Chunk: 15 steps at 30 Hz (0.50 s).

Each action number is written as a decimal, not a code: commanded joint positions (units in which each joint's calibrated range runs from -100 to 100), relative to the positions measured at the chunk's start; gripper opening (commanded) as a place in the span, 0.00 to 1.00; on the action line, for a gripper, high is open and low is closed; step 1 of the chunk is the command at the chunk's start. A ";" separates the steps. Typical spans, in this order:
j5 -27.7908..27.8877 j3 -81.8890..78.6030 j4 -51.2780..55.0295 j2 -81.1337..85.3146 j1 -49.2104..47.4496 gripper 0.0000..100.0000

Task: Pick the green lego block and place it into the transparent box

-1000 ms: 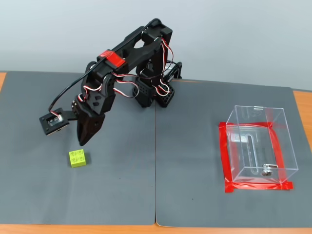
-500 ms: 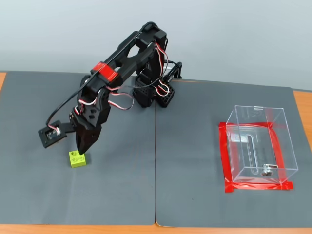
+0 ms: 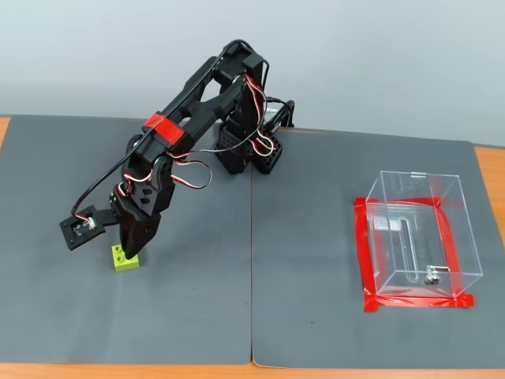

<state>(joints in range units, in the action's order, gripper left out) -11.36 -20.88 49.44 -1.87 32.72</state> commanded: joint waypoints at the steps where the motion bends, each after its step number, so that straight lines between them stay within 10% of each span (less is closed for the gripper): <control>1: -0.03 2.11 -0.65 0.22 -0.46 0.17; 15: 0.18 2.92 -0.74 -3.34 -0.01 0.32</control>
<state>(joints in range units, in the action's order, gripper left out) -11.36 -20.79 49.44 -5.44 32.57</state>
